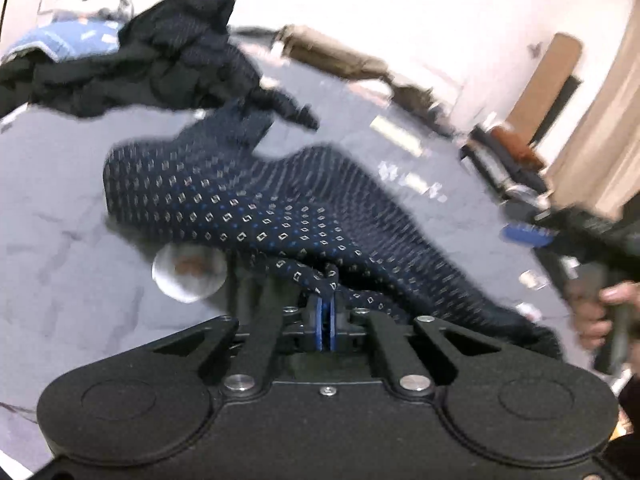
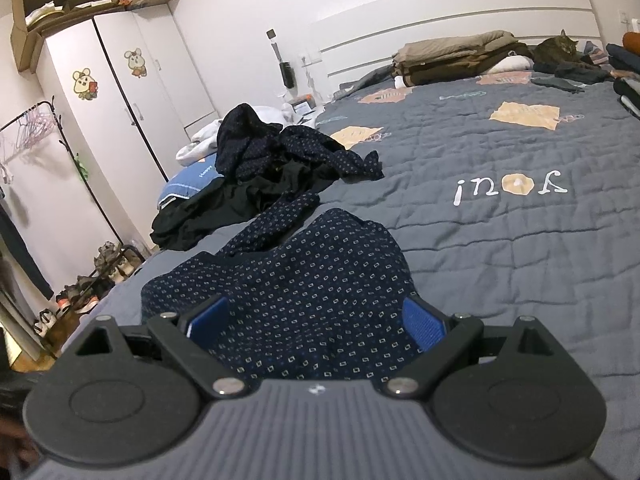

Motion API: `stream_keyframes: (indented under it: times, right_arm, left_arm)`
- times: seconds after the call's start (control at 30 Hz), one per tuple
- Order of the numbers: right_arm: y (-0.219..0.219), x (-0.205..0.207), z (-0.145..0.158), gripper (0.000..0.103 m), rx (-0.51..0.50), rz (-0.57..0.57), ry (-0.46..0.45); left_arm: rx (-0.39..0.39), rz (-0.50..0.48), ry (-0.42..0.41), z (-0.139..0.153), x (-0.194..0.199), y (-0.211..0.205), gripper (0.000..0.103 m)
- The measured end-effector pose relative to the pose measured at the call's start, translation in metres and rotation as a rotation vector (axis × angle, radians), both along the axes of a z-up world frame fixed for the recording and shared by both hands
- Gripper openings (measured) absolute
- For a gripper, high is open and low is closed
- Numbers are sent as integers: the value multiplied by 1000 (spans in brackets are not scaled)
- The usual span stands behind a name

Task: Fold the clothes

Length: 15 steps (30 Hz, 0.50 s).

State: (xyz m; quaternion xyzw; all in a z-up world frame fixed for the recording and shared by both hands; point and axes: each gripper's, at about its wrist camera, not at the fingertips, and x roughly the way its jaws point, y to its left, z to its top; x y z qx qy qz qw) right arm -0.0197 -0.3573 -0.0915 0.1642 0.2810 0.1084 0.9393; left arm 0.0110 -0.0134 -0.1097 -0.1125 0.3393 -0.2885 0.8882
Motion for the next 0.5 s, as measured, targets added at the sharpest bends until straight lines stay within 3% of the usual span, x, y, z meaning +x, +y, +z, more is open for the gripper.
stream_keyframes:
  times: [0.13,0.23,0.4,0.5]
  right_arm:
    - [-1,-1,3,94,8,-5,-8]
    - [-2,-2,5,94,7,-5,-12]
    - [-1,0,2,94,-8,6,8]
    - [4,1,0,94,-29,14,22]
  left_arm:
    - [5,-50,-43,28,-25,3,2]
    - [38,-108,-30,33,-46,0,2]
    - [224,-163,95,1,-75,-16,3]
    - [271,-174,141,-13,-88,-17,13]
